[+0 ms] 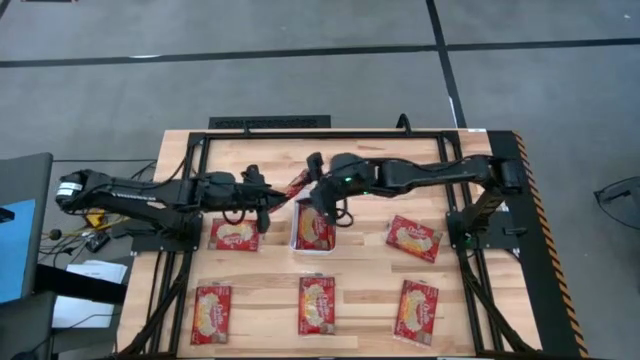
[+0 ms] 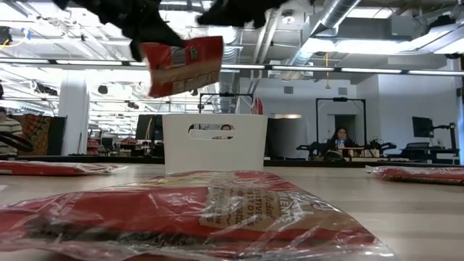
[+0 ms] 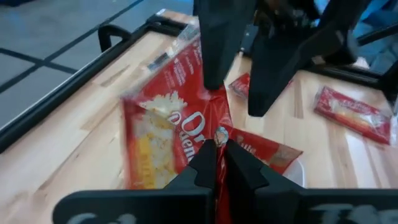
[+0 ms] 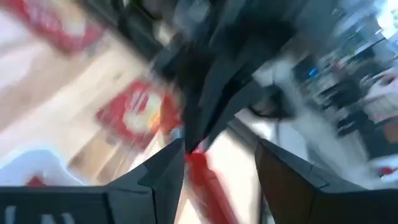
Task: Sort popcorn bags into baskets
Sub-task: Put the red popcorn bag into the white bin
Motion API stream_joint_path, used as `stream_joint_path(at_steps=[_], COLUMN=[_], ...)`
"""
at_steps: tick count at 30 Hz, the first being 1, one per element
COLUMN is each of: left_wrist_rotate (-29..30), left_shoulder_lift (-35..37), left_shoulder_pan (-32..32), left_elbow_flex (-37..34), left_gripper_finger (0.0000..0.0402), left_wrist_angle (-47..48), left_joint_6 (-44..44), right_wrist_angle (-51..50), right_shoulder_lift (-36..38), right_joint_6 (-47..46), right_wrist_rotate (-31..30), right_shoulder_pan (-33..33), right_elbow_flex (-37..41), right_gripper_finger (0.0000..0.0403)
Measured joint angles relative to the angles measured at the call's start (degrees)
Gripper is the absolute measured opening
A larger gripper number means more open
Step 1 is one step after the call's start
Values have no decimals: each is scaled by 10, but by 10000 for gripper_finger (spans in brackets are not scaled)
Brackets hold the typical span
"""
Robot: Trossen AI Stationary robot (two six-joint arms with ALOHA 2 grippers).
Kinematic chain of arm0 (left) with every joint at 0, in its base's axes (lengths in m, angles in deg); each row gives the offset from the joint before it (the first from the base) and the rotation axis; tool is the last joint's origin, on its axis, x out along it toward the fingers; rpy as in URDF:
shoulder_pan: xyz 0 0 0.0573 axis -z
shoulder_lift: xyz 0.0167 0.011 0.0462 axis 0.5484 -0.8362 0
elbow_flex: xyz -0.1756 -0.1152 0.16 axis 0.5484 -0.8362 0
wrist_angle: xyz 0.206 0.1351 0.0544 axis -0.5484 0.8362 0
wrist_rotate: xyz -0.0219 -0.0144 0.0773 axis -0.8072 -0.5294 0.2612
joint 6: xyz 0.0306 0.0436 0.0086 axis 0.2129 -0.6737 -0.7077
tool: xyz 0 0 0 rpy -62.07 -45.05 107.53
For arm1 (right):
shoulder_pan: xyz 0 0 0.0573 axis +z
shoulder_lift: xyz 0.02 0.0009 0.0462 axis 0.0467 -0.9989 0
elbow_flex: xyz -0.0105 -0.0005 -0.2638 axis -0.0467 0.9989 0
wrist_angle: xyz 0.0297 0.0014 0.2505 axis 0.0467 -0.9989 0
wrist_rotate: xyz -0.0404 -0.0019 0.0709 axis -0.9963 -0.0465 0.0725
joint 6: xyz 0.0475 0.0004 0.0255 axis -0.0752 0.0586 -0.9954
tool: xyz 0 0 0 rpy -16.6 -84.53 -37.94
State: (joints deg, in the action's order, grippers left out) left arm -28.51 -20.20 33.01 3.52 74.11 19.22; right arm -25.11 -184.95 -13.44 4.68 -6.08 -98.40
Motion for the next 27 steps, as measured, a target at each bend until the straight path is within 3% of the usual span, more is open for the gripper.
stream_joint_path(at_steps=[6,10,13,17,19,23,27], left_wrist_rotate=[1,2,4,13,11,-3,-27], left_shoulder_lift=[-50,-76,-84,-86,-87,-78,-41], left_shoulder_pan=[0,0,0,0,0,4,17], left_elbow_flex=[56,80,90,95,95,94,94], left_gripper_finger=[0,0,0,0,8,51,108], left_wrist_angle=[36,50,49,58,53,61,58], left_joint_6=[-5,-14,-15,-15,-18,-45,-73], right_wrist_angle=[-60,-70,-75,-80,-90,-129,-174], right_shoulder_lift=[-26,-36,-36,-34,-29,-22,-15], right_joint_6=[17,31,30,33,44,36,6], right_wrist_rotate=[-79,-90,-92,-117,-114,-104,2], right_shoulder_pan=[-6,-5,-4,0,0,-1,-22], right_elbow_flex=[-24,-29,-30,-30,-30,-30,-30], right_gripper_finger=[210,192,155,68,30,30,29])
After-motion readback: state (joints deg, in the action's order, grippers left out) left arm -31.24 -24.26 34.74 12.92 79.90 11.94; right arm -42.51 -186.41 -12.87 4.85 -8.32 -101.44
